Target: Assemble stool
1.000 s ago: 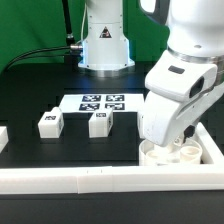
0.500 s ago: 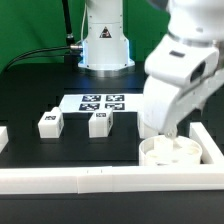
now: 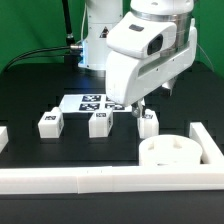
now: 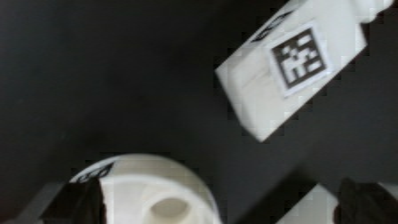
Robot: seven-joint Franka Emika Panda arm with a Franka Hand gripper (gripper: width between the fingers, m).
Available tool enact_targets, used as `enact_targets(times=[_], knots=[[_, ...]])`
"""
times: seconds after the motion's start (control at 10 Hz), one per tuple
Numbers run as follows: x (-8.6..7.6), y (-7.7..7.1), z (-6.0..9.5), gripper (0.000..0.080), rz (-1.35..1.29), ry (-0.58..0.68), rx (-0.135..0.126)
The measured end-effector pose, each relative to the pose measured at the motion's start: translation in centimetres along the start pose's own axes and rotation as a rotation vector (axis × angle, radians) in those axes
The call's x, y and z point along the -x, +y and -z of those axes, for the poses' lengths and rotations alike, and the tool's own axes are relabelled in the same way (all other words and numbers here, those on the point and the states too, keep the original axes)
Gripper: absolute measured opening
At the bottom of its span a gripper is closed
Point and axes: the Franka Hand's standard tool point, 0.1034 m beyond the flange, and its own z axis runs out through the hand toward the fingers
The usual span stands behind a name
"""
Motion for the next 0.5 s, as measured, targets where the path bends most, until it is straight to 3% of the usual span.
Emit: enact_targets(times=[0.4, 0.5], knots=[[-0.09, 0.01, -0.07, 0.0649, -0.039, 0.001, -0.004], [-0.07, -0.03, -0.12, 0.0649, -0.150, 0.001, -0.005]])
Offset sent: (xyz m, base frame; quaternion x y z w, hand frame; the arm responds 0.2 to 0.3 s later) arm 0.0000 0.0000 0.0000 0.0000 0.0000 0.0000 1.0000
